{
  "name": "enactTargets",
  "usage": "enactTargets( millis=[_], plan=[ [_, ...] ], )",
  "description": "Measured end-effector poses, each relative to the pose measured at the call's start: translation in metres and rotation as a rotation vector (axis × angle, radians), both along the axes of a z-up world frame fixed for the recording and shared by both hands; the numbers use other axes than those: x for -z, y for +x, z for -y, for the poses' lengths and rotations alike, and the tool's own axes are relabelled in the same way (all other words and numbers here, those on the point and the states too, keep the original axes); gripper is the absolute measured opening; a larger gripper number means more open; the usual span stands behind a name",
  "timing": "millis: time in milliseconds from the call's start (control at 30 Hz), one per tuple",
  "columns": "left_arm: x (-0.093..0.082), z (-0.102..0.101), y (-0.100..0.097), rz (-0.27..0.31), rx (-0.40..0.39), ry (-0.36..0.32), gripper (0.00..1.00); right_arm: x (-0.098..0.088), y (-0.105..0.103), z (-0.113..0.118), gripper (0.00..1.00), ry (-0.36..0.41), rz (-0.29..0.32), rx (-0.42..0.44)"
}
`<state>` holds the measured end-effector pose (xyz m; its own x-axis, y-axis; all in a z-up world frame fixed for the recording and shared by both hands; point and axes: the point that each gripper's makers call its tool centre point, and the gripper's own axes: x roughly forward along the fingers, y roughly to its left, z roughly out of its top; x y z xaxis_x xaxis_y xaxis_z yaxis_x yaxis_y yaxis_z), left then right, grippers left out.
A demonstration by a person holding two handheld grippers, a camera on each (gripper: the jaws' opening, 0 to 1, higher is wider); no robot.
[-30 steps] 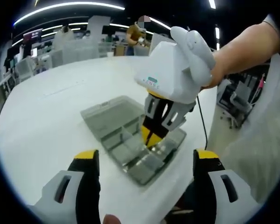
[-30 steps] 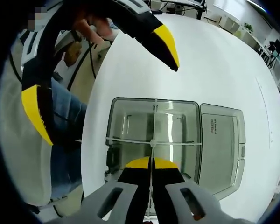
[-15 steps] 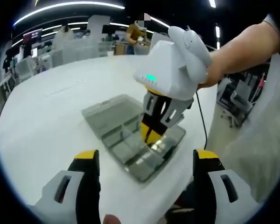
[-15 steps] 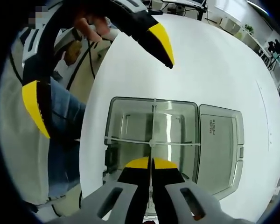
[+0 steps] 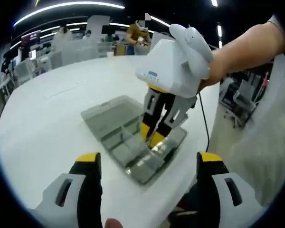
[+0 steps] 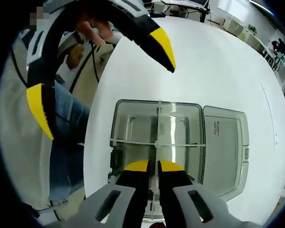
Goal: Insert the divider into the dual guide fixture by aligning both edges with the guide slots and pushing it downward to the bottom, including one-sided entry, uneven engagement, binding, and posture correction.
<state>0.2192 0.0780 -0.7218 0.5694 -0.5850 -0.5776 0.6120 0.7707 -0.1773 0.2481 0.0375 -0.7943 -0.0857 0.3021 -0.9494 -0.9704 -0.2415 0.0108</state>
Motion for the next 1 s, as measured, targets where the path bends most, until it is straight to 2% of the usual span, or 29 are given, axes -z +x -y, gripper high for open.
enactTargets(
  millis=[67,267,667,733,833,933,1000],
  plan=[
    [0.0,0.0,0.0,0.0,0.002,-0.001,0.8,-0.001,-0.003,-0.001,0.06,0.012,-0.015,0.019],
    [0.001,0.0,0.0,-0.002,0.01,0.0,0.81,-0.007,0.002,-0.001,0.13,0.048,0.007,0.058],
    [0.005,0.001,0.002,-0.015,0.027,0.002,0.82,-0.017,0.004,0.004,0.24,0.125,-0.053,0.206],
    [0.005,0.0,0.003,-0.014,0.029,0.004,0.83,-0.018,0.005,0.005,0.28,0.134,-0.056,0.226],
    [0.005,0.0,0.004,-0.014,0.029,0.005,0.84,-0.022,0.003,0.005,0.34,0.172,-0.098,0.288],
    [0.006,-0.001,0.005,-0.018,0.031,0.009,0.84,-0.025,0.005,0.006,0.4,0.189,-0.085,0.304],
    [0.006,-0.002,0.005,-0.021,0.03,0.01,0.85,-0.029,0.005,0.004,0.43,0.223,-0.099,0.338]
  ],
)
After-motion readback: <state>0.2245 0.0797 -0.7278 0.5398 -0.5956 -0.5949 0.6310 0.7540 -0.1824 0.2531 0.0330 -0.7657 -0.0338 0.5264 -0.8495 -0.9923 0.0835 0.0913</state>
